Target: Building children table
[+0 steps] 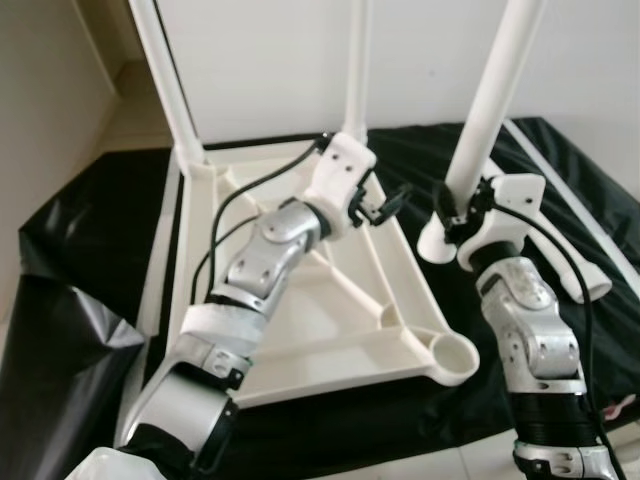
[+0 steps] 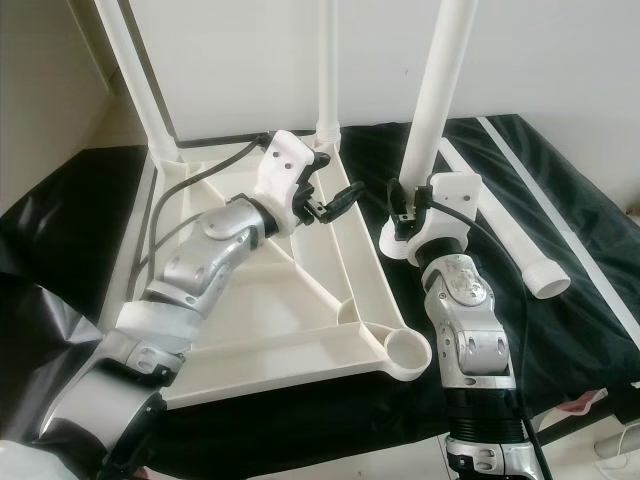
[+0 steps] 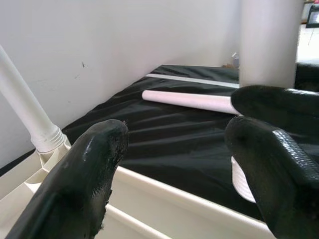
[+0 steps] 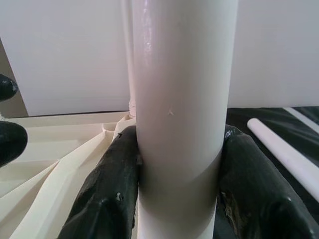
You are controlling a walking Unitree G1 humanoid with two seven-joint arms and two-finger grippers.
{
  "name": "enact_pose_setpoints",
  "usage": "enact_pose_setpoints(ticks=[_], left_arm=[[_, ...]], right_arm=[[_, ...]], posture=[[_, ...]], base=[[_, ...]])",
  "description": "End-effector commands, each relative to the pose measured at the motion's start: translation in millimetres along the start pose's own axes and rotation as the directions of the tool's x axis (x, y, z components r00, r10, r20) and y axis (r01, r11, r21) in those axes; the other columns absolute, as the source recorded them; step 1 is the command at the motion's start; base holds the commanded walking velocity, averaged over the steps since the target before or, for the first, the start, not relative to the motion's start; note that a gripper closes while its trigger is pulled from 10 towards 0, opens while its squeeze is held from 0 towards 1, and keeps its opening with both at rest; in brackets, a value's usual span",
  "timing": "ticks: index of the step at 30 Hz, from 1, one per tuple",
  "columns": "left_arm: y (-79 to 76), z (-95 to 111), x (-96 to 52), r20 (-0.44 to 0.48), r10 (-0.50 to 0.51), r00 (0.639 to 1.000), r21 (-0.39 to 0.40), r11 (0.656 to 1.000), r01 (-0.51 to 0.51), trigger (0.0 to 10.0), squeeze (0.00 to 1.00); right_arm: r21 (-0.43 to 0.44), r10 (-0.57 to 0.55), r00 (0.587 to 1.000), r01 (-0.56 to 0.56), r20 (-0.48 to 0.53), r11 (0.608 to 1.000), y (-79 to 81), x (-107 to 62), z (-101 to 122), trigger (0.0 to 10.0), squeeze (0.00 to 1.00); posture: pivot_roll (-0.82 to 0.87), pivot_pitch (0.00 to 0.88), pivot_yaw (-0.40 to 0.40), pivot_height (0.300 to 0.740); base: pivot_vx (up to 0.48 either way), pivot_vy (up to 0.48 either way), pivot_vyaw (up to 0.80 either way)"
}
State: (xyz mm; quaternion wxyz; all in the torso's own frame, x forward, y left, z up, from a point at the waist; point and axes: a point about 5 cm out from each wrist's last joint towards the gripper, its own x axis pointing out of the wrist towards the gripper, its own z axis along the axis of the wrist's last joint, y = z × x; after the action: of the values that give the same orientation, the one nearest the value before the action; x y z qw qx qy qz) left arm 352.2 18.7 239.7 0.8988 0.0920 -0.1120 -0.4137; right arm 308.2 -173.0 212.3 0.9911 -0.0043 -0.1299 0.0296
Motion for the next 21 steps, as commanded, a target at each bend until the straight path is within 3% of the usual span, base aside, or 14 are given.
enact_pose_setpoints(ticks=[1,10,21], left_arm=[[3.9,1.3,1.4,-0.001,0.060,0.998,0.003,0.998,-0.060,10.0,0.00],[0.6,-0.4,-0.1,-0.004,0.054,0.999,-0.004,0.999,-0.054,10.0,0.00],[-0.1,-0.1,-0.4,-0.005,0.038,0.999,0.009,0.999,-0.038,10.0,0.00]], right_arm=[[-0.044,-0.064,0.998,0.063,-0.002,0.997,-10.4,-2.4,-3.8,10.0,0.00],[-0.057,-0.150,0.987,0.147,-0.058,0.987,-20.9,-7.0,-19.9,10.0,0.00],[-0.040,-0.123,0.990,0.120,-0.067,0.992,-13.6,-13.8,-32.2,10.0,0.00]], posture=[[-0.07,0.015,0.002,0.740],[-0.07,0.019,0.005,0.740],[-0.06,0.023,0.010,0.740]], base=[[0.000,0.000,0.00],[0.000,0.000,0.00],[0.000,0.000,0.00]])
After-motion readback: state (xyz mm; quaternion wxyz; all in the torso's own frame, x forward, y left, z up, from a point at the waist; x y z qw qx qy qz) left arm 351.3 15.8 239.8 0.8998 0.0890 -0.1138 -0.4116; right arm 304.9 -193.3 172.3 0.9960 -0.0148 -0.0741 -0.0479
